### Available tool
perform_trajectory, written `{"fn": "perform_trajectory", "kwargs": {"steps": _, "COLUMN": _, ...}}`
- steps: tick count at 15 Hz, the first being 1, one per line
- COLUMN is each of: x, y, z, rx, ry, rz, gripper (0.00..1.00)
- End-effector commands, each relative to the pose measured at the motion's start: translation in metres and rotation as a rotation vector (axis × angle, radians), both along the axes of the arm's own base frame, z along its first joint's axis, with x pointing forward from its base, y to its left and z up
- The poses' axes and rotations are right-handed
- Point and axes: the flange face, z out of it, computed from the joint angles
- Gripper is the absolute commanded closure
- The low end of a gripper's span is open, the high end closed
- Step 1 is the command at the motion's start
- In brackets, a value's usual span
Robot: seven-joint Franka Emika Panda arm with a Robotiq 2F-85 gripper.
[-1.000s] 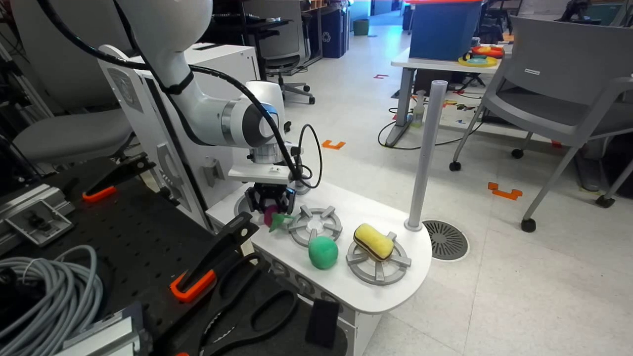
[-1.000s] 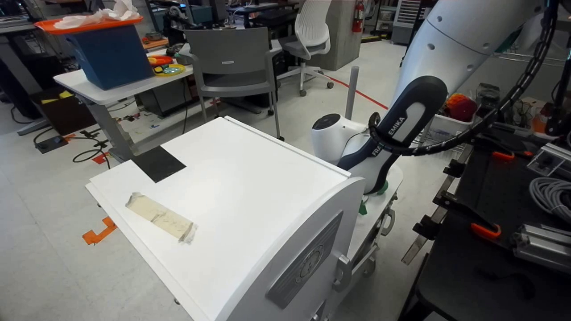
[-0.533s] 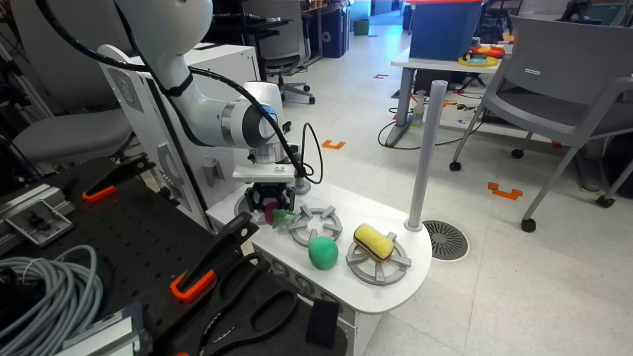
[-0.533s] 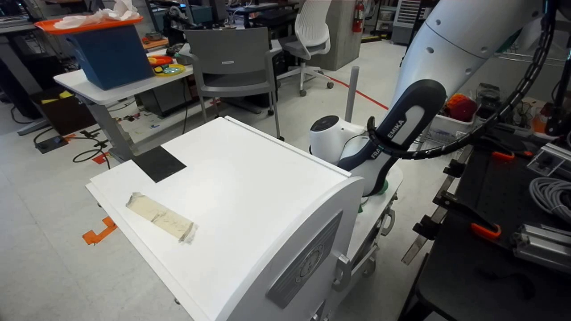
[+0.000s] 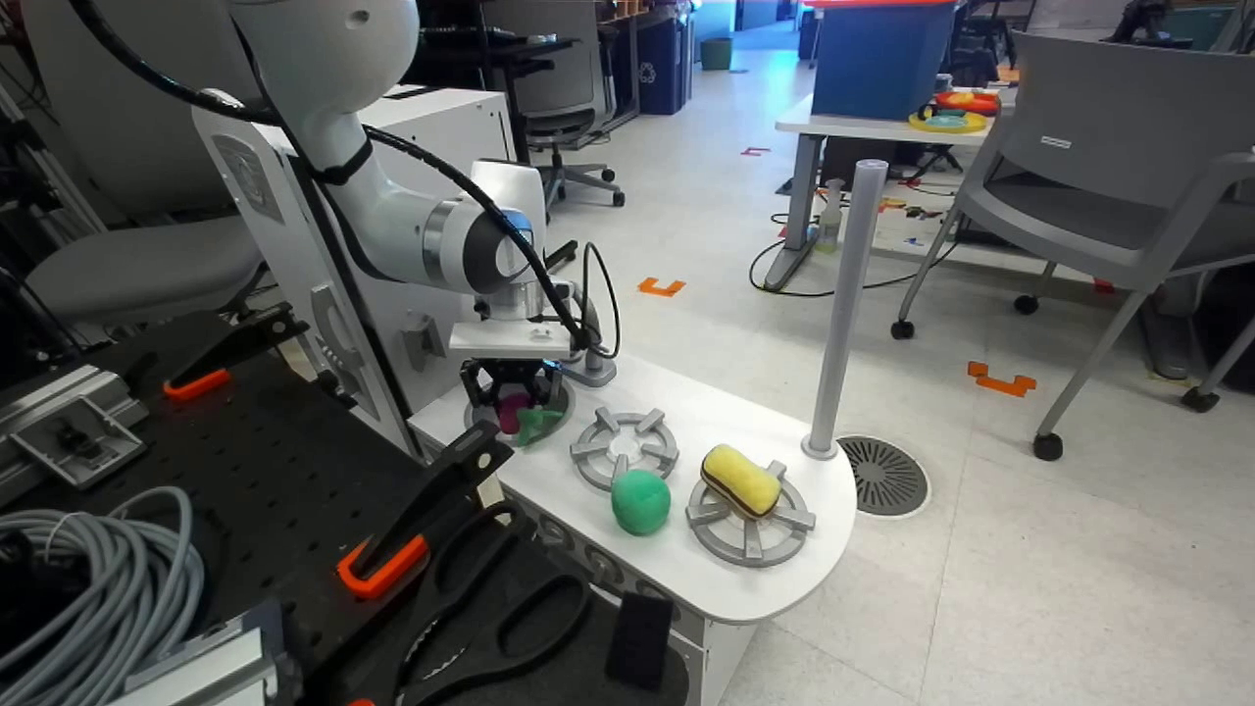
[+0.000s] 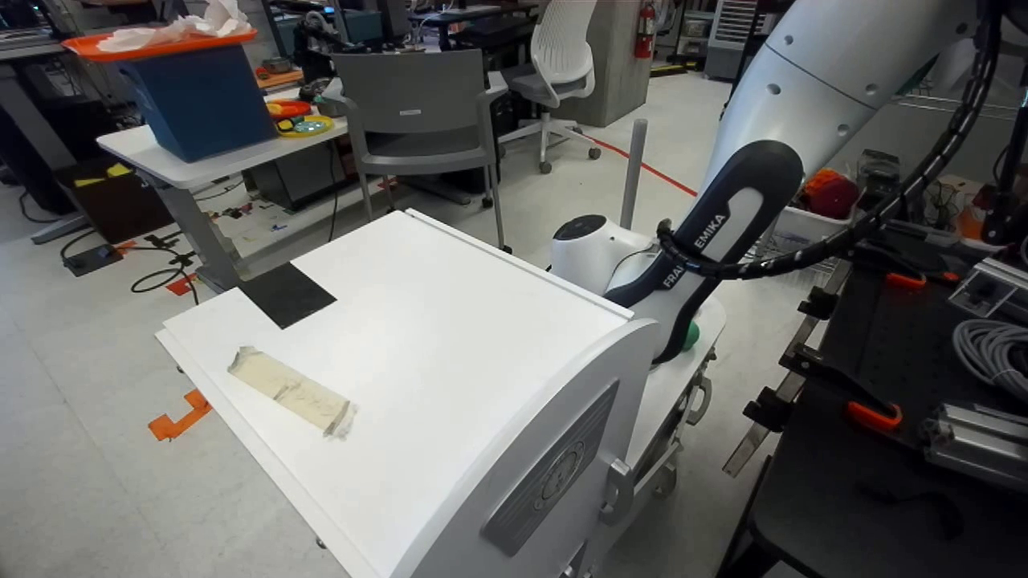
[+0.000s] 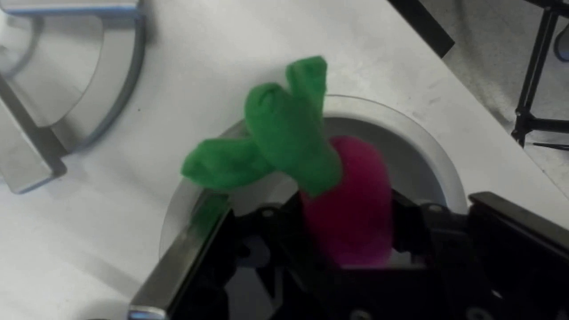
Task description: Put the beetroot plushie in the sink
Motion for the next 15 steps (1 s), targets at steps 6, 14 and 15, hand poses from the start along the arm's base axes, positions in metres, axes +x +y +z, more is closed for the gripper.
{"fn": "perform_trajectory", "kwargs": {"steps": 6, "x": 0.009, "y": -0.011, "z": -0.014, "rx": 0.034, "ry": -0.079, "rz": 0.006, "gripper": 0.00}}
{"fn": "perform_trajectory", "kwargs": {"steps": 14, "x": 0.001, "y": -0.019, "z": -0.020, "rx": -0.061, "ry": 0.083, "rz": -0.129, "gripper": 0.00}}
{"fn": "perform_trajectory", "kwargs": {"steps": 15, "x": 0.008, "y": -0.042, "z": 0.045, "rx": -0.096, "ry": 0.112, "rz": -0.170, "gripper": 0.00}}
